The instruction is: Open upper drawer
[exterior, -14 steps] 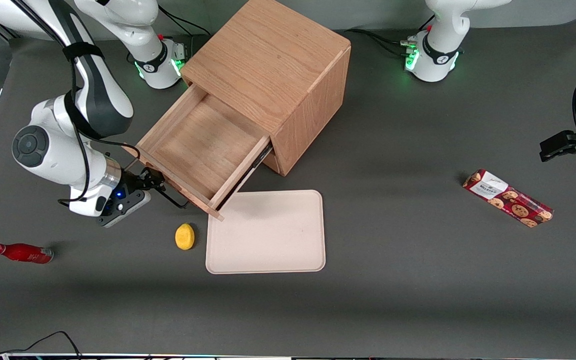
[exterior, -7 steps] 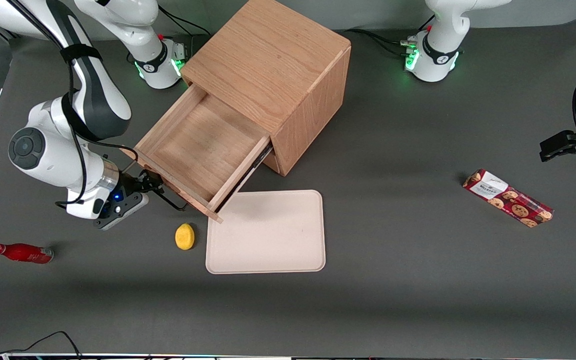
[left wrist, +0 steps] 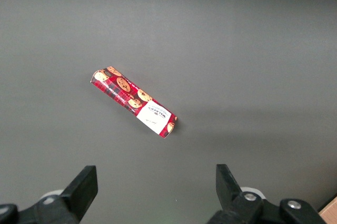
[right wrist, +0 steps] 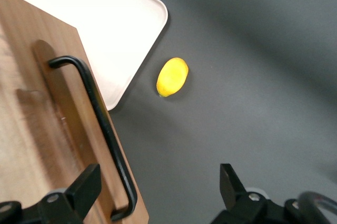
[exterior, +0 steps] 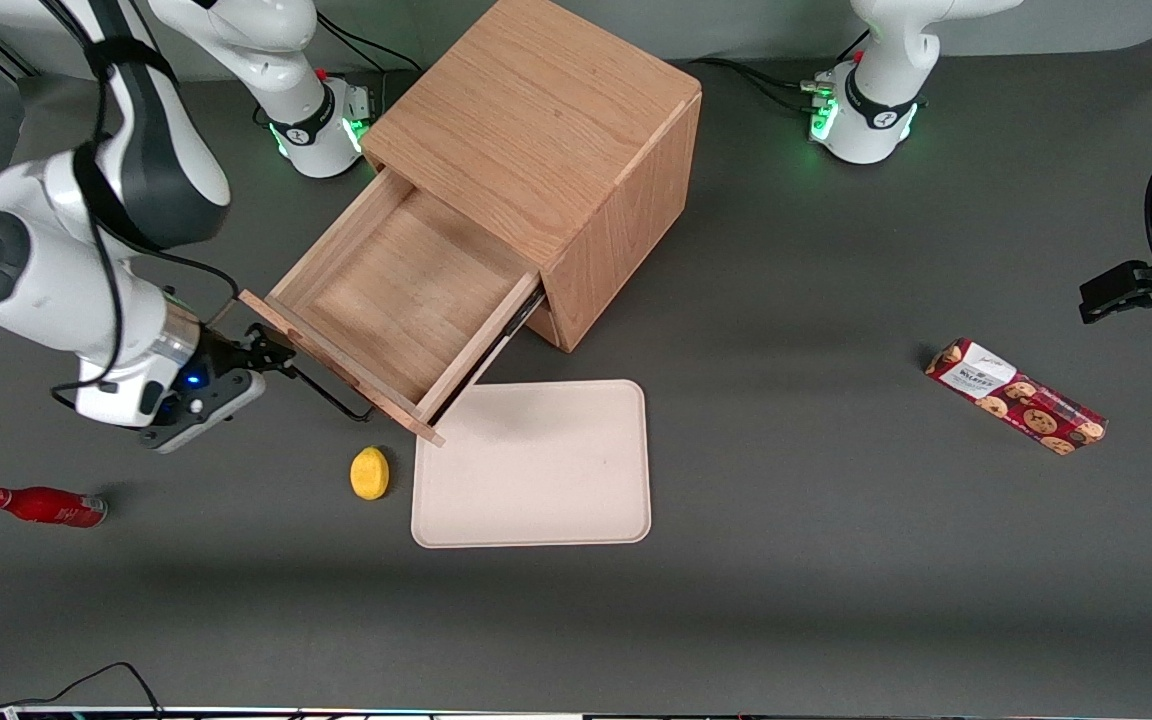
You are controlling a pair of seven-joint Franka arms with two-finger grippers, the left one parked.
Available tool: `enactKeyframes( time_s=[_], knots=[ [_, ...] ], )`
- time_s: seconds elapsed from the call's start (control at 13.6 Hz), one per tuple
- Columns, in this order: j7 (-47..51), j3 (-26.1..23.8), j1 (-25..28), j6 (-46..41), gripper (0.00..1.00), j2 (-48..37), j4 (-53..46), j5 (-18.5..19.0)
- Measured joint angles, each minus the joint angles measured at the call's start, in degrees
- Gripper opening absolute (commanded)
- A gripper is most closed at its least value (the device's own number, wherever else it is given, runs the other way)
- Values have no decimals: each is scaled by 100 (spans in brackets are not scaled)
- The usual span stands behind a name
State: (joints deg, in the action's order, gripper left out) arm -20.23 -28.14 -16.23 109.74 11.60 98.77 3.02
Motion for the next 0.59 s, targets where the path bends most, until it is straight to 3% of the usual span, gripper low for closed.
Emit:
enactKeyframes(
  time_s=[0.29, 0.59],
  knots=[
    [116, 78, 11, -501, 100, -162, -425, 2],
    [969, 684, 240, -770, 100, -706, -511, 1]
  ],
)
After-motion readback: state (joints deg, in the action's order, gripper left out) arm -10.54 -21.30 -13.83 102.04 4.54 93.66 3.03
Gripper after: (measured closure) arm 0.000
